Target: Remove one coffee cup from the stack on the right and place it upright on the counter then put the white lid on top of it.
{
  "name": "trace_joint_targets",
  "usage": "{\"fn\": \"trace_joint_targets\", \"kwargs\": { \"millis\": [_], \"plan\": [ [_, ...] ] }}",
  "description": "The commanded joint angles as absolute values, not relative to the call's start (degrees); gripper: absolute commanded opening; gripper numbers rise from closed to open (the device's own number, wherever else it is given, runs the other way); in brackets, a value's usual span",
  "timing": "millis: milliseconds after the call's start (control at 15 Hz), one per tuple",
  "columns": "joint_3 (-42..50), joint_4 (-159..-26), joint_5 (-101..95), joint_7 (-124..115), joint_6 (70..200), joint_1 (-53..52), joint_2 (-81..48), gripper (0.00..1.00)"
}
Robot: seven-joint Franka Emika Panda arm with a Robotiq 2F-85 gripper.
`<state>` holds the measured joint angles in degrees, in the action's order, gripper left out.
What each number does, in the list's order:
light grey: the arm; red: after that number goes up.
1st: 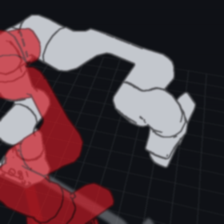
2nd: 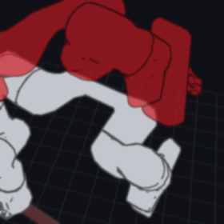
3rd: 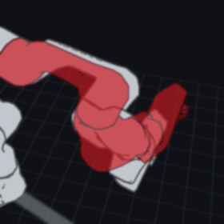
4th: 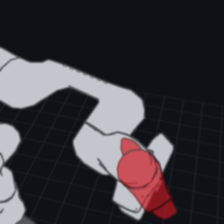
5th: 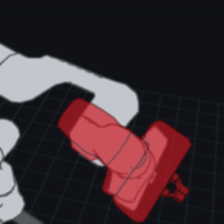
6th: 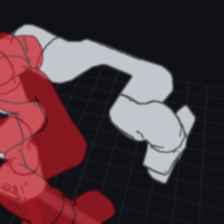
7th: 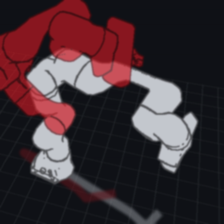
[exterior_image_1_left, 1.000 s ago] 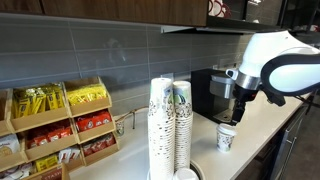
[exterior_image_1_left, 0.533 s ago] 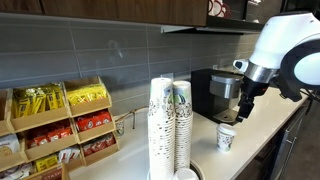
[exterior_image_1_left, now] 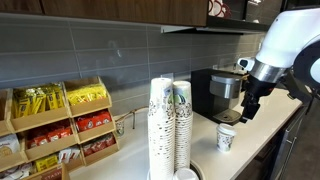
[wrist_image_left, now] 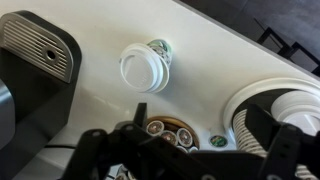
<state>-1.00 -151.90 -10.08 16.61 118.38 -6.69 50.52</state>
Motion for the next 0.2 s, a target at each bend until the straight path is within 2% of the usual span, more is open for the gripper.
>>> {"fn": "trace_joint_targets", "kwargs": {
  "millis": [0, 133],
  "plan": [
    [-0.71, -151.82, -10.38, 16.35, 118.23, -7.08, 50.51, 1.0],
    [-0.71, -151.83, -10.38, 16.35, 118.23, -7.08, 50.52, 1.0]
  ]
}}
